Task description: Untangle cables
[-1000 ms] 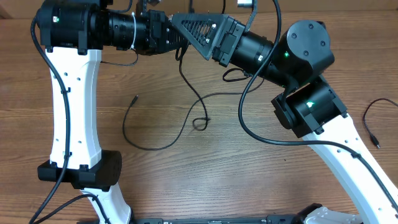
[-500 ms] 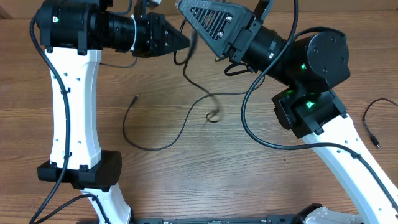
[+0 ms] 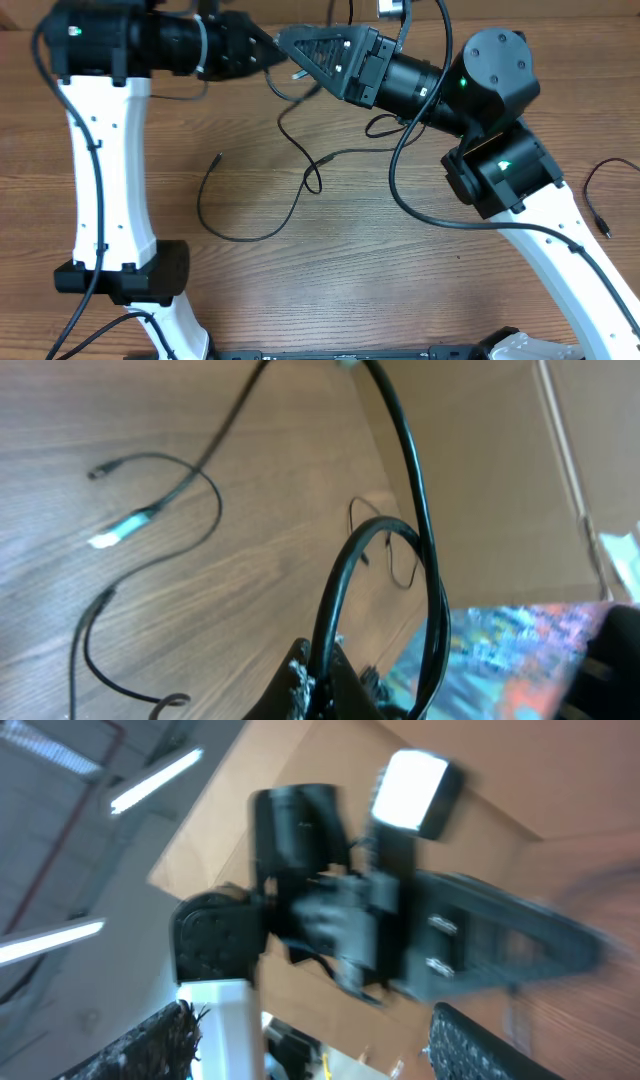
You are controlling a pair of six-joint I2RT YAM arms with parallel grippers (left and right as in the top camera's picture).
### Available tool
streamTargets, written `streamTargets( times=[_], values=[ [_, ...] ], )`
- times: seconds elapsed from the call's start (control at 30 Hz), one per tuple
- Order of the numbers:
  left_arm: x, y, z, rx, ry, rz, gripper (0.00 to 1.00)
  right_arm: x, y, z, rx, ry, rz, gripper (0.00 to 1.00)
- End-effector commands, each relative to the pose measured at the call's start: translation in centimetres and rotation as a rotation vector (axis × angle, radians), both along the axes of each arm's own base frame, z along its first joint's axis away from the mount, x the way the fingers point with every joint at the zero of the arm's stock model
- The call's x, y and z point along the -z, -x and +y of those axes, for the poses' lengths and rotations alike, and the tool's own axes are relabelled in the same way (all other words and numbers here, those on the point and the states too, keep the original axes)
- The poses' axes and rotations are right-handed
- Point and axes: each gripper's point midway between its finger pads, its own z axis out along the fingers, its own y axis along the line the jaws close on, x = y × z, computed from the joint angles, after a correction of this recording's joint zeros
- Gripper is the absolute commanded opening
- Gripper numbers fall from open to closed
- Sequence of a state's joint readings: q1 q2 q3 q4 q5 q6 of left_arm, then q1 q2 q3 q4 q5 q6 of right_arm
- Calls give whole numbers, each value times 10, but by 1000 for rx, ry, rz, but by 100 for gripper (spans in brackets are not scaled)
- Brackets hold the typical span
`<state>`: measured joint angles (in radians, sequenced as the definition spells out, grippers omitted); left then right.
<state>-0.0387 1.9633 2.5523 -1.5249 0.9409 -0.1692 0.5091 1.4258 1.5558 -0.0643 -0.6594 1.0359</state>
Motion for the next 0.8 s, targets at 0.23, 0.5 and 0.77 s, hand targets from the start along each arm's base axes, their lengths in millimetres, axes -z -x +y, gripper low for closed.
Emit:
streamTargets(
  times=[0.23, 0.5, 0.77],
  values=[
    [-42, 17, 22, 29, 222, 4, 4, 16, -4, -9, 44, 122, -75, 86],
    [-93, 55, 5, 299, 494, -103, 4, 24, -14, -5, 53, 157, -134, 86],
    [-93, 56, 1, 310, 494, -103, 4, 12, -18, 2, 47, 100, -167, 87]
  ],
)
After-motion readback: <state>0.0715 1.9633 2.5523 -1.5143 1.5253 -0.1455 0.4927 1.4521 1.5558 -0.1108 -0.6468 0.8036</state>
